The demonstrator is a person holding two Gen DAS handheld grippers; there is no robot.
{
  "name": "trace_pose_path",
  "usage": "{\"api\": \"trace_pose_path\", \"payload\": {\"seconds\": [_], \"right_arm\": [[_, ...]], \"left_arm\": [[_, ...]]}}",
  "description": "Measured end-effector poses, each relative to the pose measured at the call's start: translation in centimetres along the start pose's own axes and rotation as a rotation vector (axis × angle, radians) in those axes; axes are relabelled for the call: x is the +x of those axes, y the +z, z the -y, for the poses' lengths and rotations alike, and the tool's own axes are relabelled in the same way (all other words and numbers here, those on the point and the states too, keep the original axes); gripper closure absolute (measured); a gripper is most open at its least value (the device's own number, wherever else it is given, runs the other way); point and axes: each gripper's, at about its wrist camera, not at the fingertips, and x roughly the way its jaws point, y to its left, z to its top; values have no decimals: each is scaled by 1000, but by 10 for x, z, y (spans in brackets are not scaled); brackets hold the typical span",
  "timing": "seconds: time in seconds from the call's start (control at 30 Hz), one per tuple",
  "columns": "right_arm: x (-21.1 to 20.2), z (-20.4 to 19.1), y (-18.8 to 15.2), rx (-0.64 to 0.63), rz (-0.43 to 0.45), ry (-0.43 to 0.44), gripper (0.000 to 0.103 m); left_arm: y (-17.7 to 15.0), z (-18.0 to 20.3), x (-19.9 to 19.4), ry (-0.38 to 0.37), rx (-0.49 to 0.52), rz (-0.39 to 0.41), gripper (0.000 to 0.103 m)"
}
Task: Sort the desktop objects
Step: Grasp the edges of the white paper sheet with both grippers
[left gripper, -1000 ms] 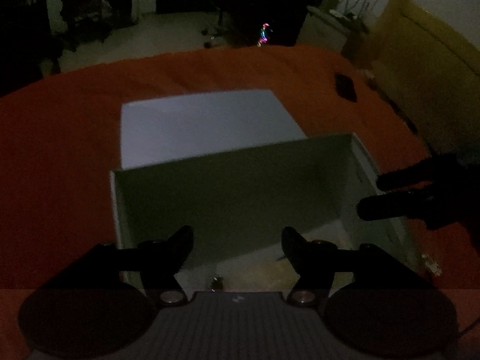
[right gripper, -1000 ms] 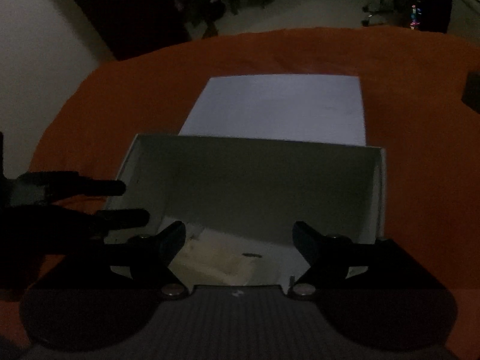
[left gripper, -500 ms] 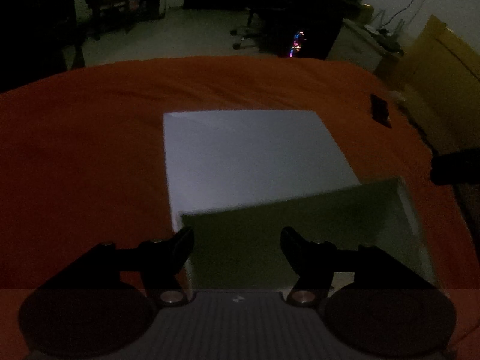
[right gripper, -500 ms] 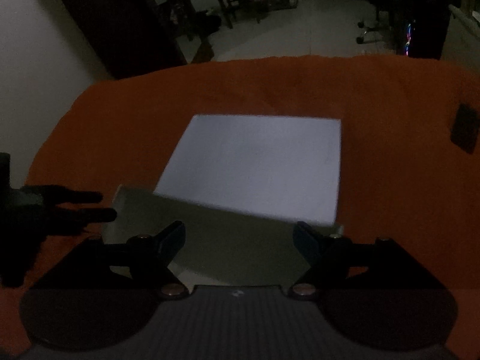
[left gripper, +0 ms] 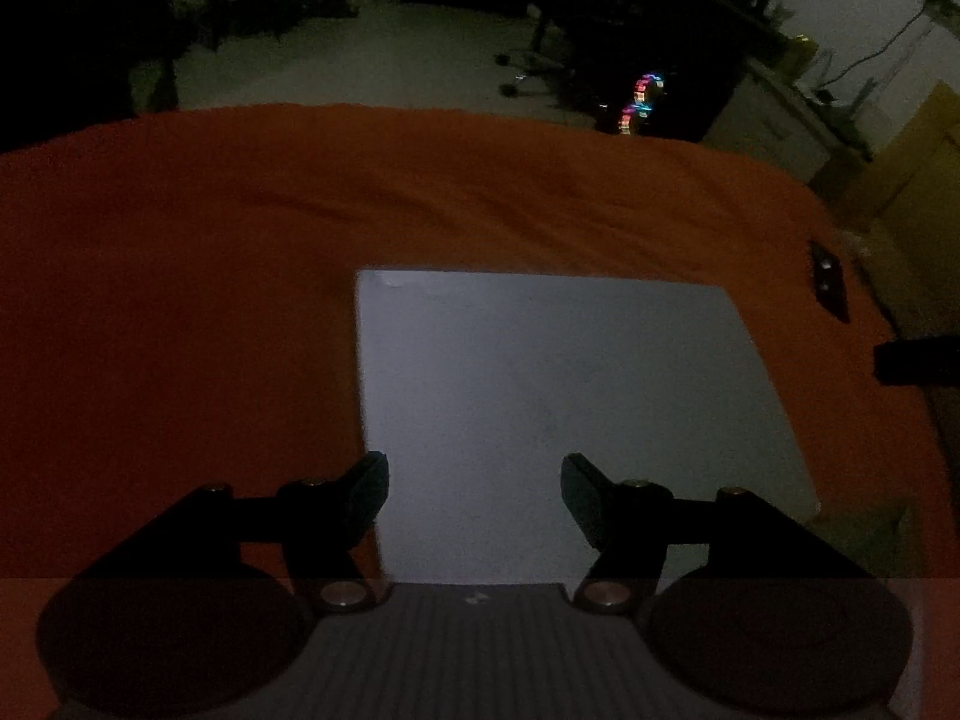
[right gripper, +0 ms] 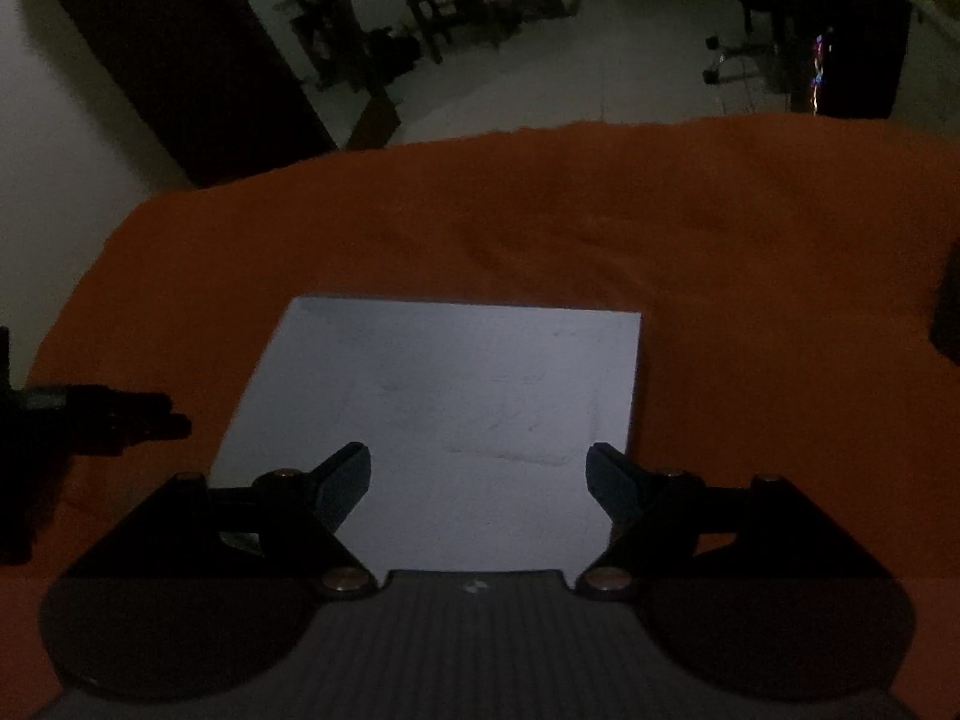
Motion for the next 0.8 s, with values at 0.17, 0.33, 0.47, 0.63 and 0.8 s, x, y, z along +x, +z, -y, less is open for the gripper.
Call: {"api": "trace_pose_path", "payload": {"seconds": [0.17,0.33,0.47,0.63,0.8], "right_arm": [[52,25,4,33,-84,-5,23],[81,36,6,19,-168,-28,23],[98,39,4,15,-198,-31,24],[111,40,5,10,-213,-47,24],[114,43,3,12,-229,-47,24]], "left_arm": [[9,-23,39,-15,-3,-26,42],[13,-36,72,6,-17,-80,42],[12,-43,85,-7,-33,-109,40],[13,-49,89,-35,-63,-120,35],[18,-51,97,-63,-47,-142,27]]}}
